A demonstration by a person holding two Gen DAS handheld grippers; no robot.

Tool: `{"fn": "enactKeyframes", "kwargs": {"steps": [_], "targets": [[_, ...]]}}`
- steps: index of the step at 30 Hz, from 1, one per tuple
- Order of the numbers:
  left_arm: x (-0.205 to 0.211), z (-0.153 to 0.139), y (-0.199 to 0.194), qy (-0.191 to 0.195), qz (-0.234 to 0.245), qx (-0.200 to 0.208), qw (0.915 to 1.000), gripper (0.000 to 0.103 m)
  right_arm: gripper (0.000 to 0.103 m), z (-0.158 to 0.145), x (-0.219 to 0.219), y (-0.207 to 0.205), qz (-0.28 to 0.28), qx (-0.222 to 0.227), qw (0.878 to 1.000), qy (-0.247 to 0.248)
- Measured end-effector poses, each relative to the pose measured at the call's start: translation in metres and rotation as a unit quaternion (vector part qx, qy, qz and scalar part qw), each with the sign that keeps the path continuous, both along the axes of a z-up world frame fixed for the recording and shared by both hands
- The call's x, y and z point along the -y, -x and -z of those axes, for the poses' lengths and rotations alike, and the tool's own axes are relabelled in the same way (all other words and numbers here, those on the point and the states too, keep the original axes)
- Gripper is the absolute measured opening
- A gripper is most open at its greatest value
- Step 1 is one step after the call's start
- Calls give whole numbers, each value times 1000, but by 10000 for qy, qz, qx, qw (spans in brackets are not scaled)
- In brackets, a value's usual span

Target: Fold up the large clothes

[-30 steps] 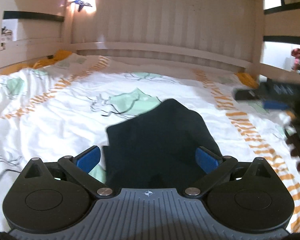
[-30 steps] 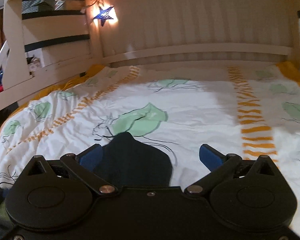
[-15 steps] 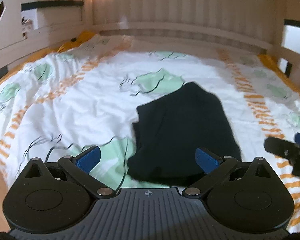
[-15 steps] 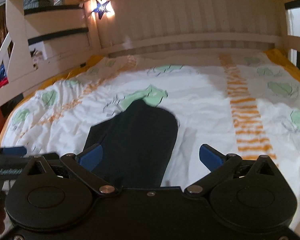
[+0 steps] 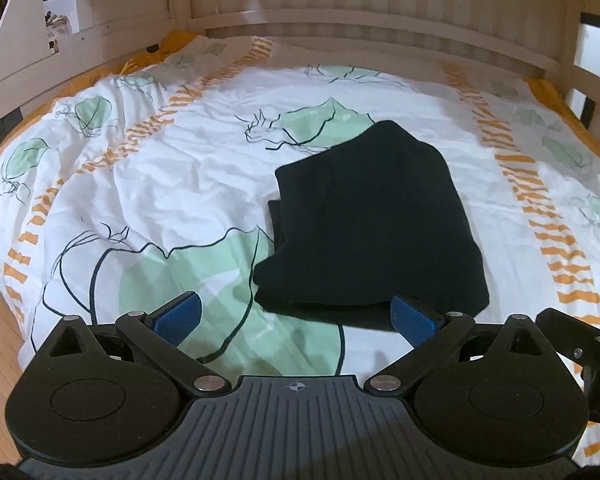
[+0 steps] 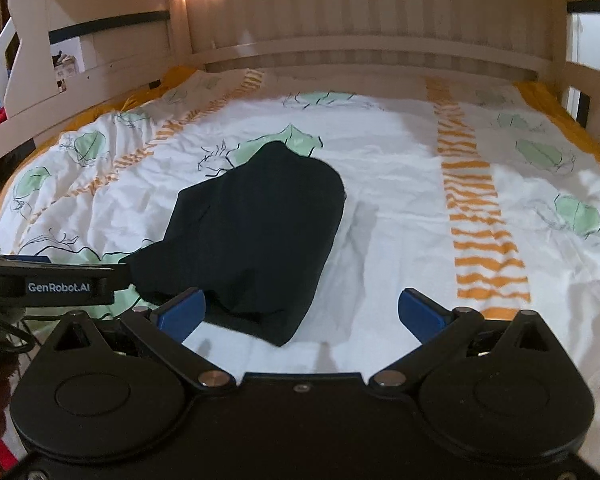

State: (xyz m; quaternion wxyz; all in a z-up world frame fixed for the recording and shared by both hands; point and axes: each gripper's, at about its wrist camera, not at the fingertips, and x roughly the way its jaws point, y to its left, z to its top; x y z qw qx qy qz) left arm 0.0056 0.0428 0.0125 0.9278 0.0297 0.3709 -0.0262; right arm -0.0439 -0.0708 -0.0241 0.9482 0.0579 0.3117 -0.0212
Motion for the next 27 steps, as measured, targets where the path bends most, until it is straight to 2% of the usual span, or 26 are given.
{"fn": "enactKeyframes", "kwargs": {"steps": [14, 27], "targets": [[-1, 5, 3, -36, -21, -129, 9999, 102, 102, 3, 7, 0, 235, -152, 9992, -282], [-4, 8, 0, -61, -20, -237, 9997, 102, 102, 9, 1, -5, 102, -335, 9988, -357]]}}
